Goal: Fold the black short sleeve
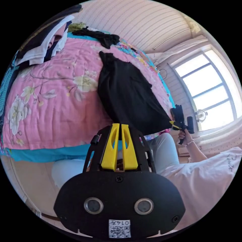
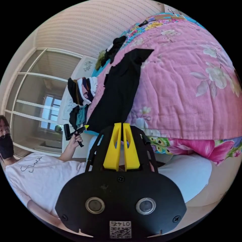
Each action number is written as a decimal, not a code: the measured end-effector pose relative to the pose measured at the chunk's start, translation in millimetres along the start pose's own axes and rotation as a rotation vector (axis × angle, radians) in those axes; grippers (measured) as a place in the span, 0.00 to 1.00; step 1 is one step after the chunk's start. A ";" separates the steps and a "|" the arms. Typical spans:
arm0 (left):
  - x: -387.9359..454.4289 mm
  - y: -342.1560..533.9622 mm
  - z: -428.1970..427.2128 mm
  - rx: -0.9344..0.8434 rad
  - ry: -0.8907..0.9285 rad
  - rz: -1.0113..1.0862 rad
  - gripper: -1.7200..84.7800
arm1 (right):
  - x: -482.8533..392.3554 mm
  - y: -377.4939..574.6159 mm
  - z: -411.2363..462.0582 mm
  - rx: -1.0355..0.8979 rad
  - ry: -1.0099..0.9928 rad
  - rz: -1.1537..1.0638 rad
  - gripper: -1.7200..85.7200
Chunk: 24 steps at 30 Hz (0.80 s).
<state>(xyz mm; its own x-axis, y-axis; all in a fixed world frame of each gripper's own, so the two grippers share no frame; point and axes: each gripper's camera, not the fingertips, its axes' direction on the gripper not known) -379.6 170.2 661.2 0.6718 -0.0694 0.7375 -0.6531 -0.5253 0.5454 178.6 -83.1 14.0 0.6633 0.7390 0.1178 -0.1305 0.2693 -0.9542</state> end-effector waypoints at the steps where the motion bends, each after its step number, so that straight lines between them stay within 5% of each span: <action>1: 4.7 2.0 -12.0 0.041 0.033 0.031 0.01 | -4.6 1.8 -12.3 0.036 -0.036 -0.022 0.03; 6: 56.3 37.3 -152.9 0.502 0.342 0.475 0.01 | -80.2 31.8 -145.6 0.386 -0.376 -0.441 0.02; 10: 82.3 64.5 -244.6 0.790 0.401 0.665 0.01 | -138.8 59.4 -234.2 0.566 -0.537 -0.746 0.02; 18: 77.3 -58.5 -234.2 0.499 0.227 0.440 0.01 | -170.0 -68.7 -239.0 0.375 0.031 -0.545 0.02; 24: 46.8 -193.3 -216.0 0.536 0.245 0.188 0.01 | -151.0 -207.7 -251.1 0.445 -0.019 -0.394 0.02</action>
<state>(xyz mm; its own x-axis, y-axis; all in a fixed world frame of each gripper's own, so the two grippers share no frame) -297.4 451.6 676.3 0.4203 -0.0387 0.9066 -0.4436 -0.8803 0.1681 290.6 -405.7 125.3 0.7119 0.5405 0.4484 -0.1758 0.7554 -0.6313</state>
